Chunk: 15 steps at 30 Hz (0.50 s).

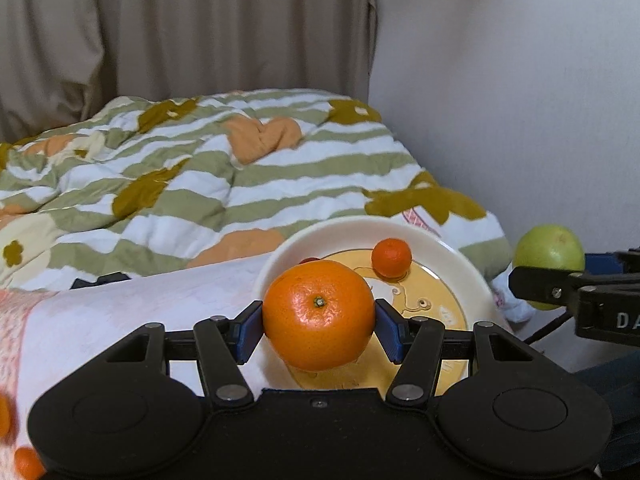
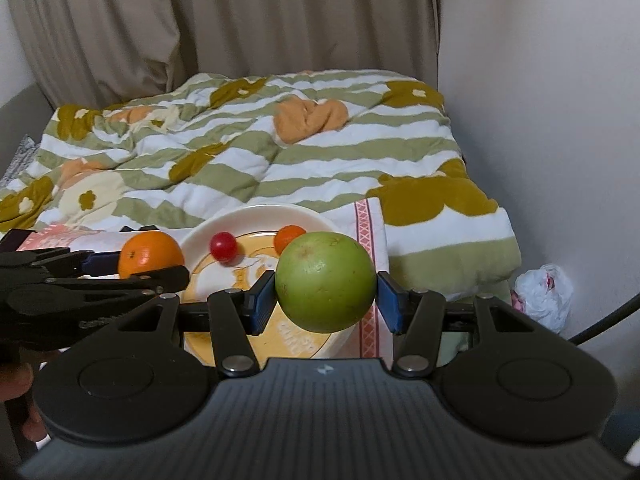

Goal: Organize fruits
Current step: 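Carry the orange and green apple into the cream bowl and release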

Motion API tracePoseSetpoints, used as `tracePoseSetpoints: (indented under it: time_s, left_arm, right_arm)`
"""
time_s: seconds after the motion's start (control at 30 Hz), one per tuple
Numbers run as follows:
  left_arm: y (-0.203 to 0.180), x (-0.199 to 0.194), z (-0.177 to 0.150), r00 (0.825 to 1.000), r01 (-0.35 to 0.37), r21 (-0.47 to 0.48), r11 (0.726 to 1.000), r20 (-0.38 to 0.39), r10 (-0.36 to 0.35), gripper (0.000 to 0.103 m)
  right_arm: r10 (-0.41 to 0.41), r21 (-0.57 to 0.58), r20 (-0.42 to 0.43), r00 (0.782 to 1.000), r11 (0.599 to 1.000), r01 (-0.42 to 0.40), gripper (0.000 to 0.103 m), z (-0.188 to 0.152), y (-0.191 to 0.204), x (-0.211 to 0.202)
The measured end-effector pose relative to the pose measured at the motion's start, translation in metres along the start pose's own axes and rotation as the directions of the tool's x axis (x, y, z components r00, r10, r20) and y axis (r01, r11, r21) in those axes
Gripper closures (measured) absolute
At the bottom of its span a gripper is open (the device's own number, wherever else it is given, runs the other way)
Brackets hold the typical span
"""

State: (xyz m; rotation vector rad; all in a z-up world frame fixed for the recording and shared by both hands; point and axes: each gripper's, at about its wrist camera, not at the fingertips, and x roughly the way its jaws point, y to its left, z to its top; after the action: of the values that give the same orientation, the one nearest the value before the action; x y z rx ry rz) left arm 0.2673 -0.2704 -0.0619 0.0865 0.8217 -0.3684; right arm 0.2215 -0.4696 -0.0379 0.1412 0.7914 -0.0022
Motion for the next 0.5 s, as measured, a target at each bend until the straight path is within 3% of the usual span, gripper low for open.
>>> tracePoseSetpoints:
  time_s: [0.23, 0.4, 0.43, 0.5]
  left_arm:
    - [-0.008, 0.039, 0.001, 0.996, 0.005, 0.039, 0.999, -0.094, -0.001, 0.04]
    - [-0.012, 0.048, 0.001, 0.993, -0.001, 0.074, 0.997, -0.118, 0.01, 0.039]
    - [-0.011, 0.048, 0.002, 0.993, 0.006, 0.073, 0.997, -0.118, 0.003, 0.034]
    - [-0.01, 0.04, 0.005, 0.996, 0.018, 0.068, 0.998, -0.091, -0.012, 0.007]
  right_arm:
    - [-0.016, 0.047, -0.033, 0.999, 0.999, 0.017, 0.034, 0.002, -0.01, 0.025]
    - [-0.021, 0.057, -0.042, 0.999, 0.998, 0.024, 0.034, 0.003, -0.013, 0.034]
    - [-0.022, 0.059, -0.043, 0.999, 0.998, 0.024, 0.034, 0.004, -0.014, 0.034]
    - [-0.022, 0.062, -0.041, 0.999, 0.998, 0.024, 0.034, 0.005, -0.014, 0.034]
